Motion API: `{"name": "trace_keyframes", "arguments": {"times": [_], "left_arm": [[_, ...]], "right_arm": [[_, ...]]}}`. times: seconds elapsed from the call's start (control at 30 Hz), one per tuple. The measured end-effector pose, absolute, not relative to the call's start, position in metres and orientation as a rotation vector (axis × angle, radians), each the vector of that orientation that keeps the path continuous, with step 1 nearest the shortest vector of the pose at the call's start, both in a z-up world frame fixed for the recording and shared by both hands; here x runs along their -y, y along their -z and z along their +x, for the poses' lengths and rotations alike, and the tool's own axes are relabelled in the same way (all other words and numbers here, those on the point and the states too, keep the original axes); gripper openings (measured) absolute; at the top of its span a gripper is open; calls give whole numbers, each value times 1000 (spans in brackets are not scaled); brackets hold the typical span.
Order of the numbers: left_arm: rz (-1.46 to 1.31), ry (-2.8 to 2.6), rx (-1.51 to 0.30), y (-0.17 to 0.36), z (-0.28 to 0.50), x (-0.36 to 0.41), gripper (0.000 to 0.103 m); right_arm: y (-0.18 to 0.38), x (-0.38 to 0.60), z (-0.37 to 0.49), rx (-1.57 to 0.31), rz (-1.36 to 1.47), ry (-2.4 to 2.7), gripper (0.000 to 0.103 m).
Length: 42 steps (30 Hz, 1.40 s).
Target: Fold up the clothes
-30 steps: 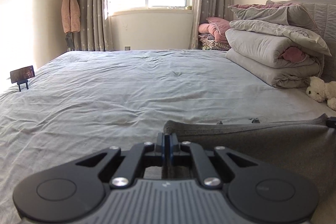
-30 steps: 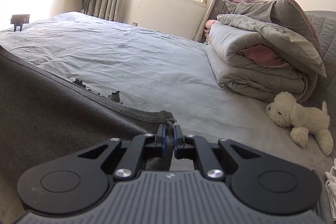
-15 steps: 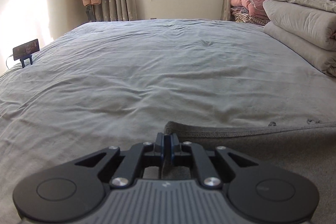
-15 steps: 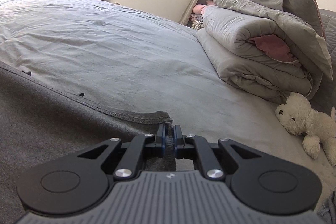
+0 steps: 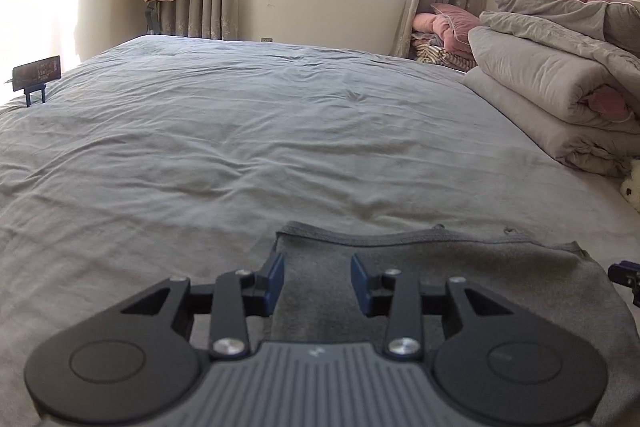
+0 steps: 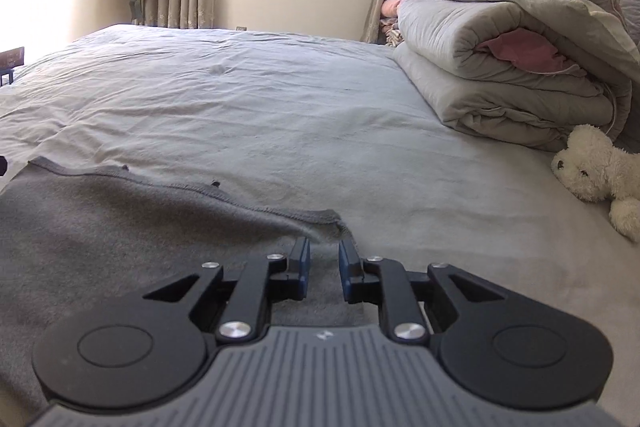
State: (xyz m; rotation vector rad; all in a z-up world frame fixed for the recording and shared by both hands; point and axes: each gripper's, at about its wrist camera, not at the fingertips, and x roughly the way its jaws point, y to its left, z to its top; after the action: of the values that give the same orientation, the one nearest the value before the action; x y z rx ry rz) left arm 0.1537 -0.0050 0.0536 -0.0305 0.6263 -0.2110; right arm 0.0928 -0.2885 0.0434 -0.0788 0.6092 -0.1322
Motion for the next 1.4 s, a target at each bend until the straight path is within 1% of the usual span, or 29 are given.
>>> {"name": "trace_keyframes", "arguments": {"times": [0.13,0.23,0.27,0.4,0.47,0.53,0.6,0.73,0.8,0.97,1.1,1.17,1.4], "left_arm": [[-4,260,-642,-42,115,23,38],[3,287,-619,-51,90,22,40],[12,297,-613,-54,83,22,41],[67,318,-613,-67,59,19,42],[88,326,-612,-74,49,15,43],[100,330,-606,-80,41,11,48],[69,326,-612,-74,39,10,55],[7,313,-653,-52,42,9,55],[-10,302,-687,-40,48,10,53],[-51,312,-666,-38,53,21,55],[5,308,-699,-22,57,36,56],[49,304,-679,-17,55,38,56],[75,296,-666,-16,53,39,56]], "right_arm": [[-41,275,65,-629,-97,116,20],[-51,272,41,-630,-75,97,25],[-54,271,34,-635,-73,91,25],[-67,260,10,-652,-72,40,26],[-74,252,-1,-647,-38,6,31],[-77,244,-8,-643,6,-25,35],[-72,235,-9,-649,51,-47,36],[-57,214,-1,-677,62,-66,36],[-55,209,2,-678,75,-79,36],[-52,208,8,-649,99,-101,36],[-38,205,17,-669,79,-108,36],[-28,203,19,-679,62,-113,36],[-16,193,14,-648,-27,-98,37]]}}
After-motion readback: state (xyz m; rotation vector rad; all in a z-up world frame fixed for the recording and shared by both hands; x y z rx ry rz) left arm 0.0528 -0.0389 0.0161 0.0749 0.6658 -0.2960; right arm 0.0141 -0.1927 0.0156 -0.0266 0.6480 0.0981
